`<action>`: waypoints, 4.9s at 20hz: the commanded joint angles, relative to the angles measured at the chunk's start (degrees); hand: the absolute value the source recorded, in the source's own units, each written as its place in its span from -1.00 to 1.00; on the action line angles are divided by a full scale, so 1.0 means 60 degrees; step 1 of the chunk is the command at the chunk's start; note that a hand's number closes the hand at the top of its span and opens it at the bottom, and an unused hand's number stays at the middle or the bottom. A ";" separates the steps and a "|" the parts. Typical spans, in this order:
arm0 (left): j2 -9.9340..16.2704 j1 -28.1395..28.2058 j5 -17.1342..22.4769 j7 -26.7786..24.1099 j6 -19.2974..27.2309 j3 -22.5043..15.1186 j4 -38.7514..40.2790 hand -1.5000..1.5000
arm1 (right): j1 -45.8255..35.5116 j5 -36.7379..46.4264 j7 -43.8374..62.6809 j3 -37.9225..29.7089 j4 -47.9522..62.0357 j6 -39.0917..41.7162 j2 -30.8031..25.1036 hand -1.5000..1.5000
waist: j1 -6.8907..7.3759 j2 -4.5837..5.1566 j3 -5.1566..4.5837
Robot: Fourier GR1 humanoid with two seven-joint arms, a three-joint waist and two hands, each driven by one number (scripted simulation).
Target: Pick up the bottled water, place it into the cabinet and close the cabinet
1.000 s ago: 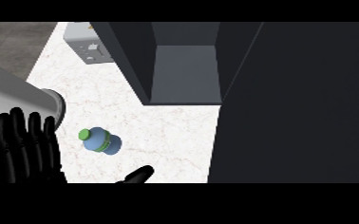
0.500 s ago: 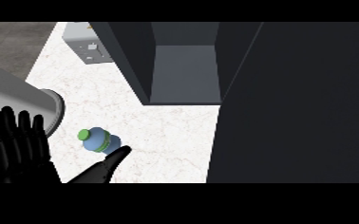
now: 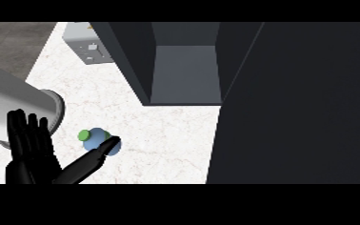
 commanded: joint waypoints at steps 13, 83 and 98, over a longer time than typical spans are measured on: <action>-0.0967 0.0642 0.3571 -0.5197 -0.2396 0.1474 0.4002 -1.00 | -0.0215 0.0699 0.1440 0.0685 -0.1899 -0.0465 -0.0281 -1.00 | 0.0012 -0.0009 0.0006; -0.0963 -0.6247 0.5074 -0.8590 -0.9006 0.0878 1.2457 1.00 | 0.2392 -0.2470 -0.2025 -0.4187 -0.0556 0.1399 -0.1143 -1.00 | -0.0096 -0.0012 0.0042; -0.0976 -0.8335 0.7513 -0.6806 -0.5828 -0.1512 1.1385 1.00 | 0.1499 -0.4667 -0.2200 -0.7031 0.1198 0.2822 -0.1466 -1.00 | -0.0233 0.0012 0.0028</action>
